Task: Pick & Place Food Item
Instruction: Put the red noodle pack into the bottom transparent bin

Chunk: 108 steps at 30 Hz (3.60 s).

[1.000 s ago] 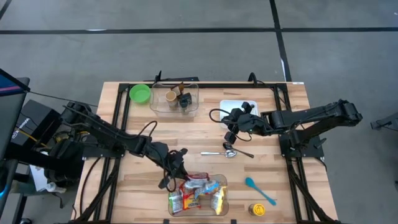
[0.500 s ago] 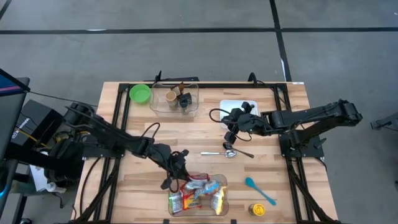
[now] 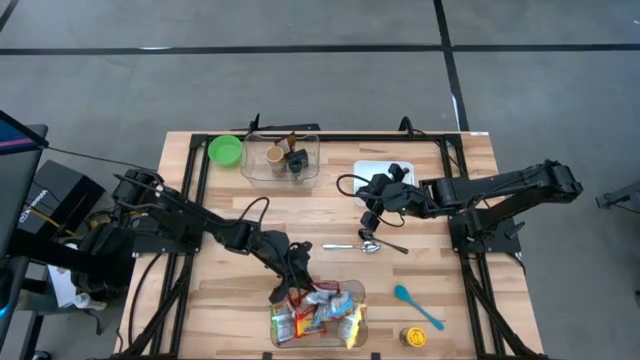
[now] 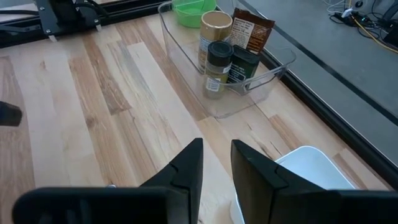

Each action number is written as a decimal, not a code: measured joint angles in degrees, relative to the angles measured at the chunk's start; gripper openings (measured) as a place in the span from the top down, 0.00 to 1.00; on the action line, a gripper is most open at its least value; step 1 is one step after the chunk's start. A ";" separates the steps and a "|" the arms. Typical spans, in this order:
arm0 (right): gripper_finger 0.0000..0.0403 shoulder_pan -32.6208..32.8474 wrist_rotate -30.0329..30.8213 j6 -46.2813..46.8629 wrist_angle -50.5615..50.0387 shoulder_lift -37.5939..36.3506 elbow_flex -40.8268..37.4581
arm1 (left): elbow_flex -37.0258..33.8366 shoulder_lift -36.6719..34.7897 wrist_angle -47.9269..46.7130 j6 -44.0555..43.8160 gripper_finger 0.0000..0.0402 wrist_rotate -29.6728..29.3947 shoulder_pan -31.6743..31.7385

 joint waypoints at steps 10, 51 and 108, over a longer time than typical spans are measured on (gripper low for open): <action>0.81 -0.02 0.00 0.00 0.02 0.00 0.00 | 0.00 0.00 -0.32 0.24 1.00 -0.08 1.53; 0.81 -0.02 0.01 0.00 0.00 0.00 0.00 | -0.09 2.33 10.58 5.86 0.67 -7.98 1.92; 0.81 -0.04 -0.02 -0.18 -0.64 0.02 0.00 | -0.09 -4.59 6.51 6.25 0.38 0.63 5.70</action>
